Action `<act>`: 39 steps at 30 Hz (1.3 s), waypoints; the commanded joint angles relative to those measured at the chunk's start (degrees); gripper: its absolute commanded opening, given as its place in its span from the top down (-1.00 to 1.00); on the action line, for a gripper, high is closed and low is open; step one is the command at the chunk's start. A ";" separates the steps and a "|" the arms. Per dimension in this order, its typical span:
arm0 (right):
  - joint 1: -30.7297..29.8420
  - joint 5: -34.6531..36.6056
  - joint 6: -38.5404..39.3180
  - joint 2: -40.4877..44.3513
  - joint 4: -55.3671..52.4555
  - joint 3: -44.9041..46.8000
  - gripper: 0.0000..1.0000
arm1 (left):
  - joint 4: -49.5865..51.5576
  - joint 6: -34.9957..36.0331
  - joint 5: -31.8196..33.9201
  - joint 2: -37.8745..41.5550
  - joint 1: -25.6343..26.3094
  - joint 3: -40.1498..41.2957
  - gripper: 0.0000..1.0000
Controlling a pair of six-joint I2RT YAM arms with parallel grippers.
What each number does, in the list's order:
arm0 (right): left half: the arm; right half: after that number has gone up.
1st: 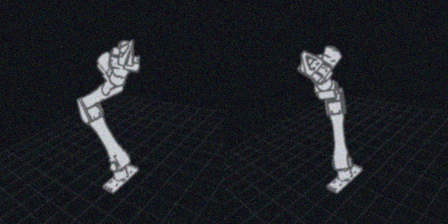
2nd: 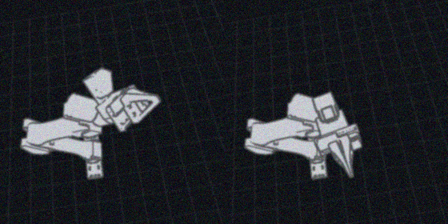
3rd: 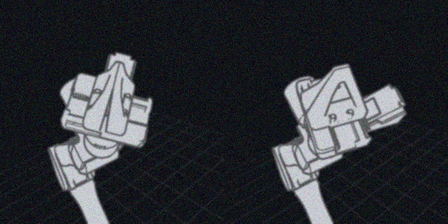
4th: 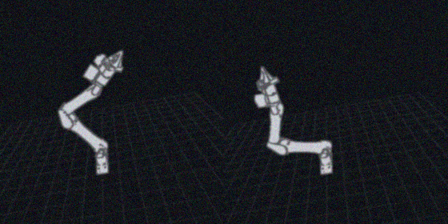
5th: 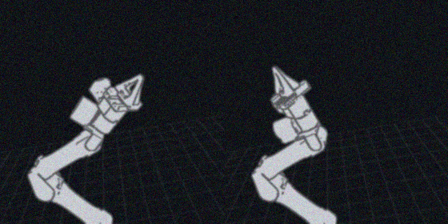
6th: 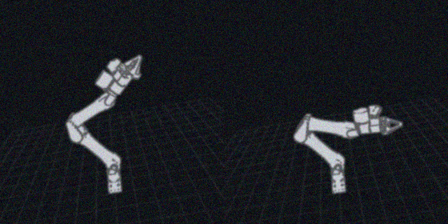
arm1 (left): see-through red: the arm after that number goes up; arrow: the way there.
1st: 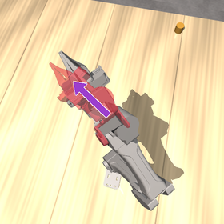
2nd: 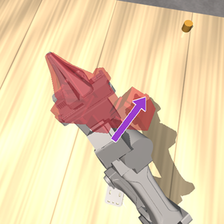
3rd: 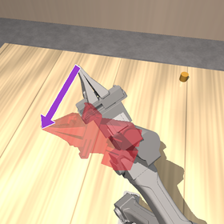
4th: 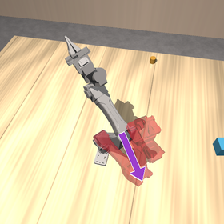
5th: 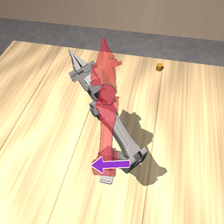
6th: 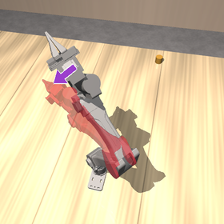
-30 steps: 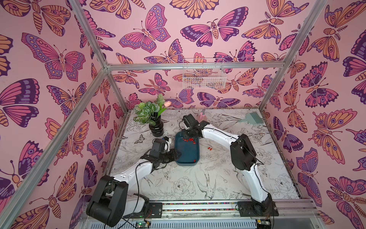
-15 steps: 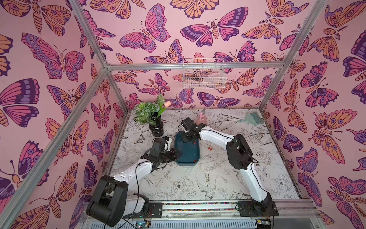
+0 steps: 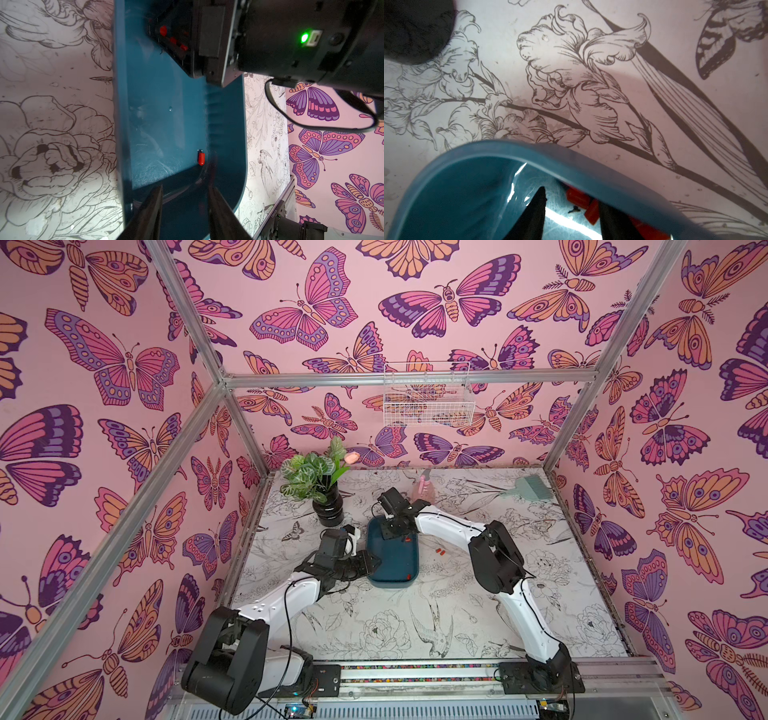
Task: Take the screw protection sleeves out of the storage box
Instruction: Pick up the screw protection sleeve from the storage box.
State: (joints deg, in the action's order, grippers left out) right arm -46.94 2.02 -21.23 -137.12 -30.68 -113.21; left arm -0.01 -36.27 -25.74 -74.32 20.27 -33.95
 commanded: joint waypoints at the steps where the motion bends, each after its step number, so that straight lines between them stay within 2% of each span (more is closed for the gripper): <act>1: -0.43 0.85 -1.24 -1.95 0.17 -1.48 0.08 | 0.53 0.61 -0.90 -0.65 -0.06 -0.94 0.18; 13: -0.39 2.33 -2.47 -3.75 2.02 -0.90 0.17 | 0.45 0.57 -0.62 -0.69 0.32 -0.83 0.18; 32: -0.54 2.82 -1.58 -4.02 1.85 -0.79 0.75 | 0.45 0.58 -0.35 -0.78 0.47 -0.50 0.18; 39: -0.53 2.46 -1.09 -1.00 1.70 0.13 0.89 | 0.39 0.63 -0.22 -0.87 0.47 -0.49 0.18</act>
State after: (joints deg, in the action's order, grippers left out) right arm -47.03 4.91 -22.55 -138.89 -27.66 -113.62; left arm 0.01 -36.27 -25.71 -74.63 20.64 -33.95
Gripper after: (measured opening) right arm 0.187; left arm 0.409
